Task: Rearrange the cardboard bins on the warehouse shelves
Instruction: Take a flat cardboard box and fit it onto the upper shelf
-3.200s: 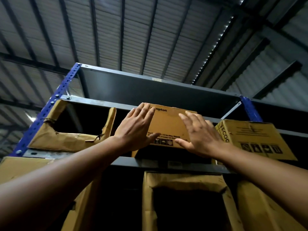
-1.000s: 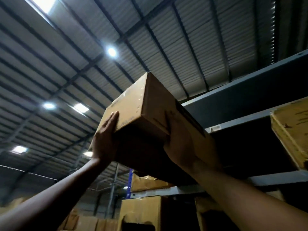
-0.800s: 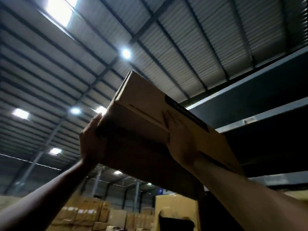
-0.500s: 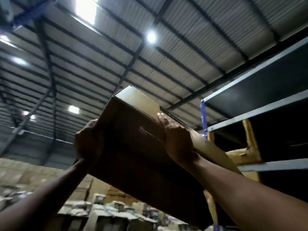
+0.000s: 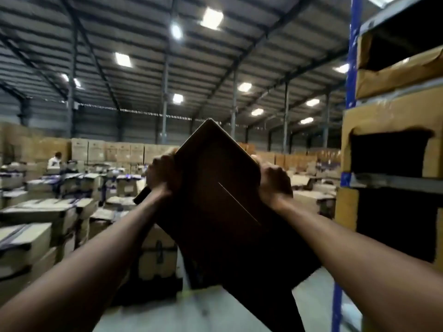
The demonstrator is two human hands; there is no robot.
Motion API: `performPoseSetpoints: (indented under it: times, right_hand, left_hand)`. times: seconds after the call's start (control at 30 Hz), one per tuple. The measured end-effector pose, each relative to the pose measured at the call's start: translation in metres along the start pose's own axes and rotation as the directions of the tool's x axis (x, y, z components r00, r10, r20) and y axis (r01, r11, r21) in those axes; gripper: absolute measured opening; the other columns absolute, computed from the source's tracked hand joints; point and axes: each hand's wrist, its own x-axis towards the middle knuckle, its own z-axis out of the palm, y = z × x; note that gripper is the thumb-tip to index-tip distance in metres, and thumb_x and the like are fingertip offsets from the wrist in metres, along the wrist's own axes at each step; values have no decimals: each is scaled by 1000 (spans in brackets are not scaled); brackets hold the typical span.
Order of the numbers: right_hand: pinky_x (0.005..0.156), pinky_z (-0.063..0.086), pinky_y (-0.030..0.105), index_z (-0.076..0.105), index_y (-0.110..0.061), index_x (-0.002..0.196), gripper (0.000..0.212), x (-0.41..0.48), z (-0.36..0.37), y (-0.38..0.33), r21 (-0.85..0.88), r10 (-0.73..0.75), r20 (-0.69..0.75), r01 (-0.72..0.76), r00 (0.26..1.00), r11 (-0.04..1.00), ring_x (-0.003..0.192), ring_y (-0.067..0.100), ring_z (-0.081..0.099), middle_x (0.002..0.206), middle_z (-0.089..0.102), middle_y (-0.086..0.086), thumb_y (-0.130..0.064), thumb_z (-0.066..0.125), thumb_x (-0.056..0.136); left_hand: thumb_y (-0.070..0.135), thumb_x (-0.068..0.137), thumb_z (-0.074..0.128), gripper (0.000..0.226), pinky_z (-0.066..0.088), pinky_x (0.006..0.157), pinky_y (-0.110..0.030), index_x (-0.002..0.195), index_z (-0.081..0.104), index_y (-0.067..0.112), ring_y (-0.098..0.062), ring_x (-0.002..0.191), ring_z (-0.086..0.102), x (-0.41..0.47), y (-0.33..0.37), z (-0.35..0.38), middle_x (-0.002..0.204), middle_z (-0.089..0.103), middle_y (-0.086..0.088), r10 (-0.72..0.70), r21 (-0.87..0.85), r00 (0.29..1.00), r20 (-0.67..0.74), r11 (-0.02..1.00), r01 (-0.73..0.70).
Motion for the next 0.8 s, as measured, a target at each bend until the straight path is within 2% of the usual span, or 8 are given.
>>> performPoseSetpoints:
  times: [0.1,0.23,0.37,0.43,0.5,0.6,0.7,0.8]
  right_hand:
    - [75,50,37,49,-31,135,53,-44,25,25,-28,131,105,-129,986,991,98,33,65,110,67,12,-6,44,88]
    - [79,55,41,50,-30,137,69,-110,54,58,2,267,210,-274,941,962,100,34,65,114,68,12,5,42,78]
    - [76,54,38,50,-32,136,67,-176,75,90,-9,352,265,-362,898,932,98,32,64,110,68,8,6,43,81]
    - [77,54,38,51,-31,135,63,-206,83,105,-6,408,280,-423,869,906,97,30,64,109,69,8,6,43,85]
    - [78,53,39,50,-30,137,58,-236,89,117,-33,470,310,-484,827,874,96,33,64,109,68,11,2,43,89]
    - [76,51,40,51,-26,134,52,-282,92,134,-90,567,365,-579,738,811,94,39,62,105,66,17,-1,45,89]
    - [80,53,41,54,-23,126,43,-322,90,150,-157,638,417,-640,647,752,97,39,62,105,66,16,-5,49,88]
    - [83,51,37,53,-21,130,46,-352,82,163,-200,691,463,-694,555,692,103,38,60,113,64,18,-7,52,87]
  left_hand:
    - [15,94,46,22,49,73,-45,106,64,14,-43,97,64,-30,-11,42,101,67,-24,37,49,999,7,998,-37]
    - [11,90,48,27,50,74,-45,109,64,20,-43,94,65,-81,-23,91,98,68,-21,52,100,989,140,993,-66]
    - [9,84,53,29,49,71,-42,106,66,24,-40,91,66,-125,-31,133,95,69,-17,59,78,960,275,993,-83]
    - [10,83,54,29,50,75,-42,105,66,25,-39,91,66,-146,-32,151,94,70,-15,87,55,942,326,992,-111]
    - [10,81,57,27,49,80,-43,102,67,24,-38,90,66,-167,-33,170,92,70,-14,97,59,919,382,990,-129]
    - [13,80,61,26,48,72,-39,102,67,26,-38,91,66,-205,-32,199,93,70,-11,116,35,875,469,988,-150]
    - [17,83,60,25,48,71,-37,103,68,28,-37,91,66,-243,-30,226,96,71,-10,151,19,829,539,981,-191]
    - [13,84,56,35,50,74,-38,111,68,33,-34,93,67,-281,-25,245,101,72,-7,194,-3,770,608,970,-242]
